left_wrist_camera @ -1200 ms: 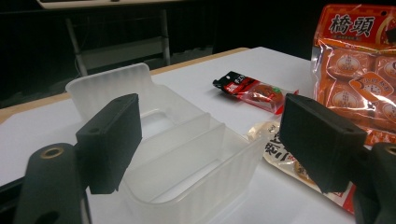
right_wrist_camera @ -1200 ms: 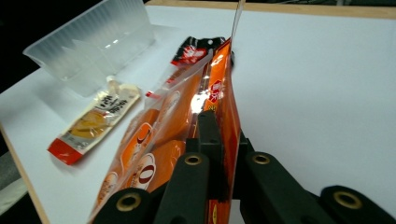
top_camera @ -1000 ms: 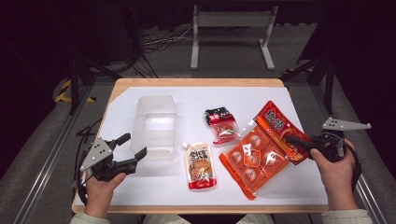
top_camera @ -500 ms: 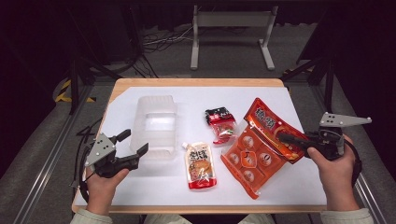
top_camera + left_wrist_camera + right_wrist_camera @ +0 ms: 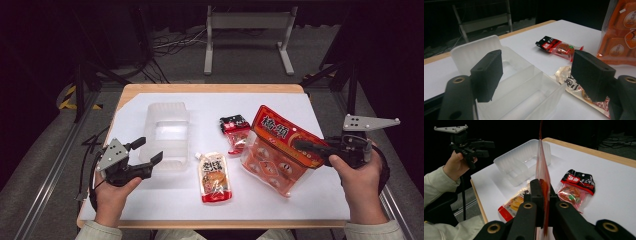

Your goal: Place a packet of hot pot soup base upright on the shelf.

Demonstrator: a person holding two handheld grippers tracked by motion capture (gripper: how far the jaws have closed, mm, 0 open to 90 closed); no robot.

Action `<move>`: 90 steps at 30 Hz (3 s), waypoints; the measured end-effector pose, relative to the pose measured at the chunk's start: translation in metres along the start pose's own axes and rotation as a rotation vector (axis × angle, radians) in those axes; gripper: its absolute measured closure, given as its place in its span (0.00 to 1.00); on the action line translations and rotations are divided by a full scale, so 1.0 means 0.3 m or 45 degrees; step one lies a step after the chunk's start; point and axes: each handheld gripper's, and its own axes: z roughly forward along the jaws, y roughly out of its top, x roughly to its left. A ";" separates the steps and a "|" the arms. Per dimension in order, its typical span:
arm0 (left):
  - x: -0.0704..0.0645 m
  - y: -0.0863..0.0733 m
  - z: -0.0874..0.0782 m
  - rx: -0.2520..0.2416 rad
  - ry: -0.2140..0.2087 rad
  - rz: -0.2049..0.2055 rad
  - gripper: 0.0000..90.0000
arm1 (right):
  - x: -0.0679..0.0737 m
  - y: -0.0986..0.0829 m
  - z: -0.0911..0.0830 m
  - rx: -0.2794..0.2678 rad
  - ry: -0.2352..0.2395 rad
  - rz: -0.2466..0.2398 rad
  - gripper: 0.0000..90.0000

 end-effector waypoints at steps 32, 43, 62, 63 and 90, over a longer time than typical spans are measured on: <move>-0.050 0.050 0.142 0.008 -0.287 -0.043 0.25 | 0.037 0.209 0.057 -0.022 0.058 -0.155 1.00; -0.051 0.090 0.222 -0.059 -0.422 -0.073 0.12 | 0.059 0.268 0.118 -0.044 0.136 -0.202 1.00; -0.042 0.122 0.297 -0.106 -0.509 -0.016 0.04 | 0.099 0.338 0.279 -0.065 0.287 -0.277 1.00; -0.042 0.121 0.299 -0.108 -0.521 -0.014 0.04 | 0.103 0.342 0.289 -0.063 0.293 -0.282 1.00; -0.126 0.165 0.383 -0.174 -0.653 0.000 0.05 | 0.135 0.346 0.401 -0.093 0.399 -0.347 1.00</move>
